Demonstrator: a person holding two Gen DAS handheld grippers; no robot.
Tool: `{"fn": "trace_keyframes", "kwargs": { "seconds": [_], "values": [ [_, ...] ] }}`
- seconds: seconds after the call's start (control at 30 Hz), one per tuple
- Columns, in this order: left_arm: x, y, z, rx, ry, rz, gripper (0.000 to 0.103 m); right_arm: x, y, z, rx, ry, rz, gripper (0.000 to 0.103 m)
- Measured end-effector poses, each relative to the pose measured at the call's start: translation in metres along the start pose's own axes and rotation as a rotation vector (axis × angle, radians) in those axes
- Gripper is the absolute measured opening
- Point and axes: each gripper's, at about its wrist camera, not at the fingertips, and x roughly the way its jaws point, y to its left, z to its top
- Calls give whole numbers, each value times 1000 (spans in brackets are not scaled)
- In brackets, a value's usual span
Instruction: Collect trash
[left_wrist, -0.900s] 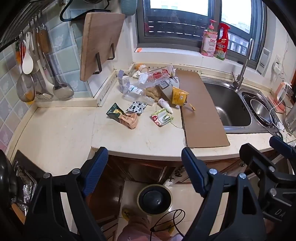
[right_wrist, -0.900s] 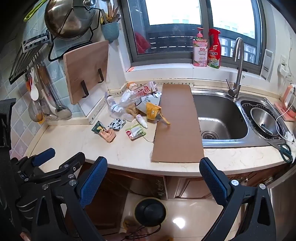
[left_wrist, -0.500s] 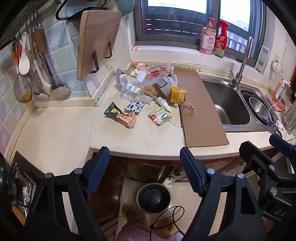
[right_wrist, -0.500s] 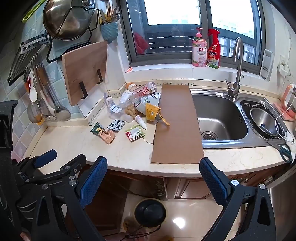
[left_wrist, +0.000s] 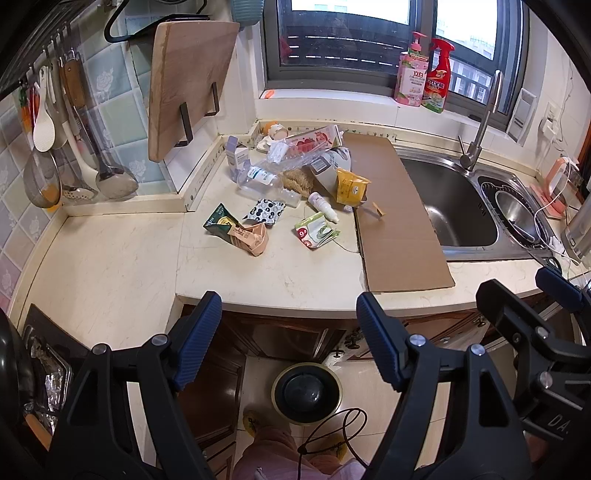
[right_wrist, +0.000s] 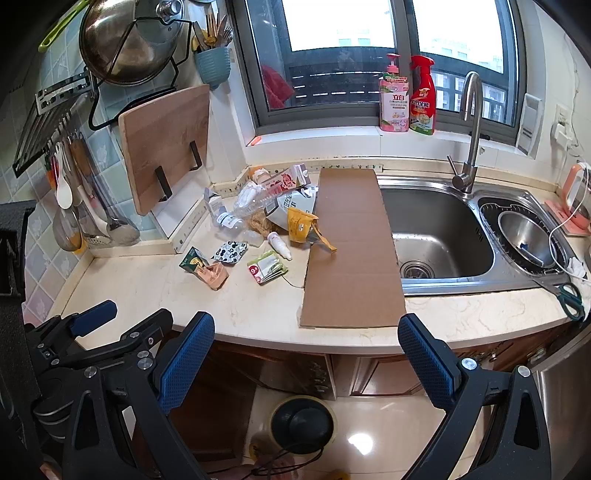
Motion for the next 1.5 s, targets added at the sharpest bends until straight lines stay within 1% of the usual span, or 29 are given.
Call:
{"fn": "trace_keyframes", "kwargs": {
  "seconds": [0.6, 0.9, 1.17, 1.5],
  "values": [
    [-3, -1, 0, -3, 1, -6, 72, -4, 3, 0, 1, -2, 3, 101],
    [-15, -2, -9, -11, -9, -6, 72, -10, 9, -4, -5, -10, 7, 101],
    [-16, 0, -11, -12, -10, -8, 72, -19, 13, -9, -8, -8, 26, 100],
    [-21, 4, -18, -22, 6, -17, 72, -14, 8, -9, -10, -2, 46, 99]
  ]
}}
